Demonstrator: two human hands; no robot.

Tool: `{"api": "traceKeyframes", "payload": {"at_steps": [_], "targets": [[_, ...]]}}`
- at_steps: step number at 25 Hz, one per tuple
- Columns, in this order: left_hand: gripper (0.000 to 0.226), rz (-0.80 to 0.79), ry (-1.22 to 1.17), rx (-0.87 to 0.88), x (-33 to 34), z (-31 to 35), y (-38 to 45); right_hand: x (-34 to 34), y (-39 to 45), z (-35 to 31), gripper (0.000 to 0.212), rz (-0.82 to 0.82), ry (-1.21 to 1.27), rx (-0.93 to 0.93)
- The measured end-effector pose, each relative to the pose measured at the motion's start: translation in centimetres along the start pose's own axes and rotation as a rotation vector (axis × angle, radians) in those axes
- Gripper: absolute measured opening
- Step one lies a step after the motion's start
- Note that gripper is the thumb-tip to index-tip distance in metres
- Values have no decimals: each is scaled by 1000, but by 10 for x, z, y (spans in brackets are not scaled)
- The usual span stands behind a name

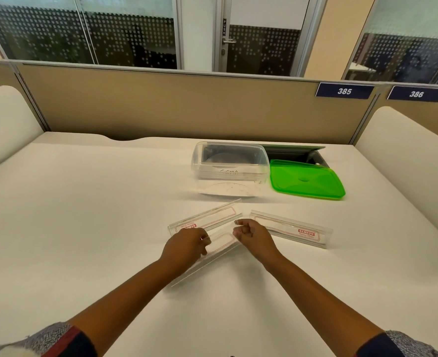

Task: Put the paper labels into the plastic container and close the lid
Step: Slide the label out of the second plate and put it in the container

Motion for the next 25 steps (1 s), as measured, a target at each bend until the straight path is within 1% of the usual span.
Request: {"api": "traceKeyframes", "payload": {"at_steps": [2,3,4,6,7,9,10,11,13,16,17,19,21,22,25], "targets": [[21,24,-203,-44,-9,1,4,-8,2,0,27,91,111,63],[22,37,-292,-63,-13,2,6,-8,1,1,27,99,194,125],[21,44,-380,-82,-17,5,8,-5,0,1,26,76,321,203],[13,49,-540,-120,-23,14,13,5,-3,-2,26,-28,603,353],[12,51,-620,-140,-26,20,16,10,-6,-4,29,-84,673,395],[15,50,-802,-181,-32,30,22,18,-9,-8,36,-173,686,406],[16,38,-876,-199,-35,33,24,19,-9,-11,36,-175,657,377],[17,13,-917,-207,-36,34,25,18,-6,-14,36,-142,612,329],[18,-77,-902,-196,-39,35,27,12,1,-22,40,-37,541,224],[18,-194,-852,-194,-41,35,29,-5,13,-32,45,48,537,123],[18,-205,-842,-202,-42,36,30,-11,17,-34,42,52,511,105],[20,-217,-827,-225,-46,37,34,-19,23,-33,26,46,438,93],[21,-253,-818,-240,-48,38,38,-26,26,-33,9,62,425,99],[21,-284,-829,-255,-50,38,39,-30,28,-33,5,73,430,99],[19,-395,-996,-321,-61,32,42,-43,30,-35,10,88,498,72]]}}
Point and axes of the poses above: each hand's wrist, its own y-axis towards the middle knuckle, its own x-axis out of the palm, z = x × y, the point moved 1 cm from there along y, towards the middle knuckle, and after that the axes turned 2 degrees about -z, right-handed, at the moved point
